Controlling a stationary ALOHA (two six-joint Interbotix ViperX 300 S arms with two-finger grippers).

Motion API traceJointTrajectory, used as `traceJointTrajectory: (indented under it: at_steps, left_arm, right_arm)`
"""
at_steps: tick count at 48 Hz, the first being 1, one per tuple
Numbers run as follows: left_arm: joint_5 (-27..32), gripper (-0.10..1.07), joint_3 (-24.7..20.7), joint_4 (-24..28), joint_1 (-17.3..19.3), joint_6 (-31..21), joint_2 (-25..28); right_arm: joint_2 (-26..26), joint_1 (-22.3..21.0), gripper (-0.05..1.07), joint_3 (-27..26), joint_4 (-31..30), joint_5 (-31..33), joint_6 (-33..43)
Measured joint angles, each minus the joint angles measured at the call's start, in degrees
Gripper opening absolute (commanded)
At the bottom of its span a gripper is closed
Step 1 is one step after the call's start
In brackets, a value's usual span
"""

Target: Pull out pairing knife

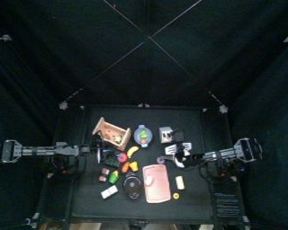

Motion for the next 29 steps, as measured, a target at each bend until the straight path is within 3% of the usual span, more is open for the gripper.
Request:
traceJointTrajectory:
  at_steps: [29]
  left_arm:
    - [0.2, 0.84, 0.2, 0.0, 0.0, 0.2, 0.0]
  right_arm:
    - [-7.6, 6.3, 0.47, -0.3, 0.0, 2.0, -1.1]
